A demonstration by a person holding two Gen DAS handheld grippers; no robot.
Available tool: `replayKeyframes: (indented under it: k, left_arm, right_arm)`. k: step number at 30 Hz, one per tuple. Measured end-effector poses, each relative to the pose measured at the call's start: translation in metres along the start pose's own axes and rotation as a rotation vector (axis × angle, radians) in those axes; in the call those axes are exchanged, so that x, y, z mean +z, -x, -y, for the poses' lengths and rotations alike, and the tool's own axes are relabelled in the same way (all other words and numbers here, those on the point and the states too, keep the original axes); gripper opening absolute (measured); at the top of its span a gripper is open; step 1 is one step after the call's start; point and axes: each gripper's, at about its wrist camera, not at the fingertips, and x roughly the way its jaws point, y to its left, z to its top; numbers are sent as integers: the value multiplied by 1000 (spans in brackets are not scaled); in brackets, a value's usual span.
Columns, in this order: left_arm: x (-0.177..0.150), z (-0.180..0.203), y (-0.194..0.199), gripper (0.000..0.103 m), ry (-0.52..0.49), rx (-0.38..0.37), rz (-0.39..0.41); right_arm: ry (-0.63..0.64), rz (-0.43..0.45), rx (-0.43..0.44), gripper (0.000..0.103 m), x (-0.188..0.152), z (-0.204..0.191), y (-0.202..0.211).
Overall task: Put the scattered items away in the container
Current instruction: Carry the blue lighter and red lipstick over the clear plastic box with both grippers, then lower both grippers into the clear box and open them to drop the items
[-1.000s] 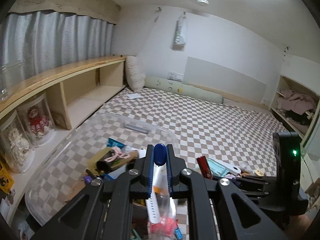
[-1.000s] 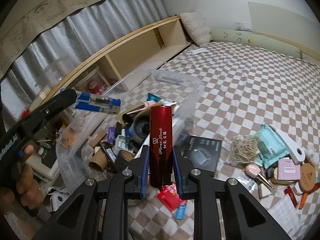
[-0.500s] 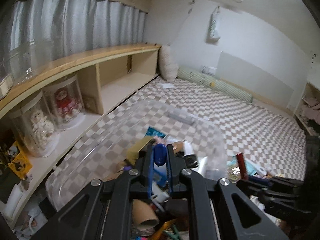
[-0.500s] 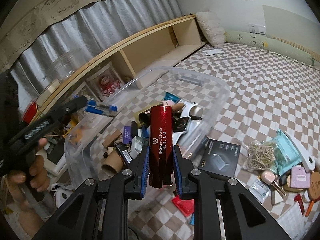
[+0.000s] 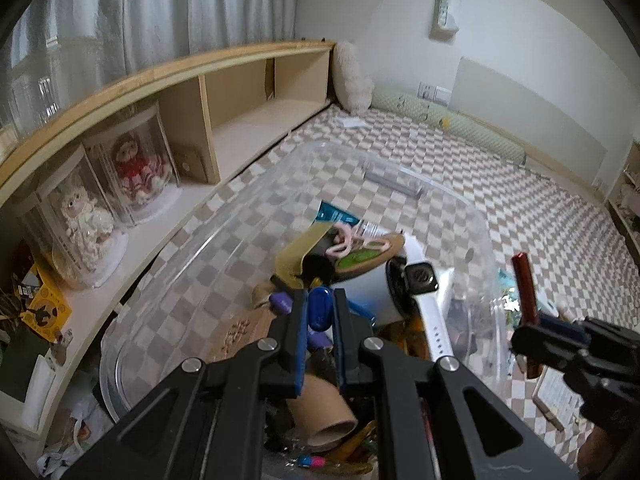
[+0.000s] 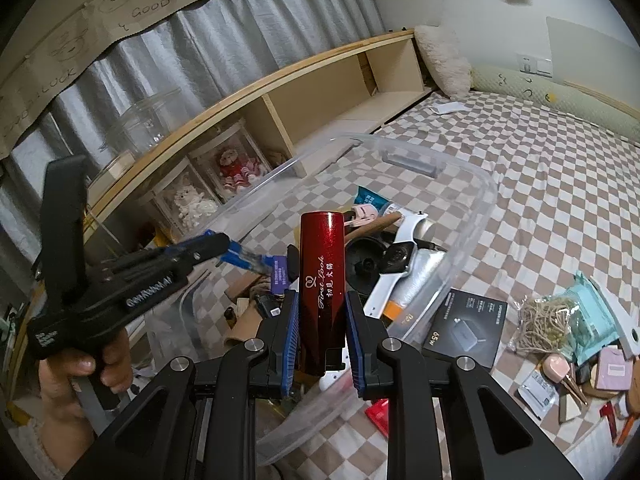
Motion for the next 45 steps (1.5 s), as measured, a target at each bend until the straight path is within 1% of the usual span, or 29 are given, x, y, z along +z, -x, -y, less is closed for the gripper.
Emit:
replayKeyframes:
  k: [4, 9, 14, 15, 16, 17, 18, 19, 29, 39, 45]
  left_arm:
    - [-4, -3, -9, 12, -6, 4, -44]
    - [-8, -2, -11, 12, -36, 6, -62]
    - [-14, 3, -10, 12, -92, 25, -76]
    - [-16, 3, -11, 14, -96, 24, -84]
    - [-17, 3, -12, 24, -99, 26, -91]
    - [-18, 2, -12, 31, -102, 30, -93]
    - [-20, 2, -12, 41, -105, 34, -94]
    - [-21, 2, -11, 42, -108, 36, -91]
    - [-22, -10, -6, 42, -96, 37, -88]
    - [-22, -18, -5, 42, -88, 31, -85]
    - [-23, -14, -5, 42, -84, 37, -86]
  right_arm:
    - [5, 1, 2, 23, 1, -4, -3]
    - [16, 5, 4, 23, 3, -9, -5]
    - [33, 13, 9, 23, 8, -19, -8]
    - [37, 14, 10, 23, 9, -21, -9]
    - [40, 14, 12, 23, 10, -23, -9]
    - [43, 14, 14, 23, 10, -25, -10]
    - [47, 13, 17, 23, 11, -28, -11]
    - [52, 11, 19, 23, 11, -30, -13]
    - [64, -28, 22, 23, 11, -41, -27]
    - [54, -104, -13, 23, 5, -38, -54]
    - [55, -119, -4, 23, 2, -36, -59]
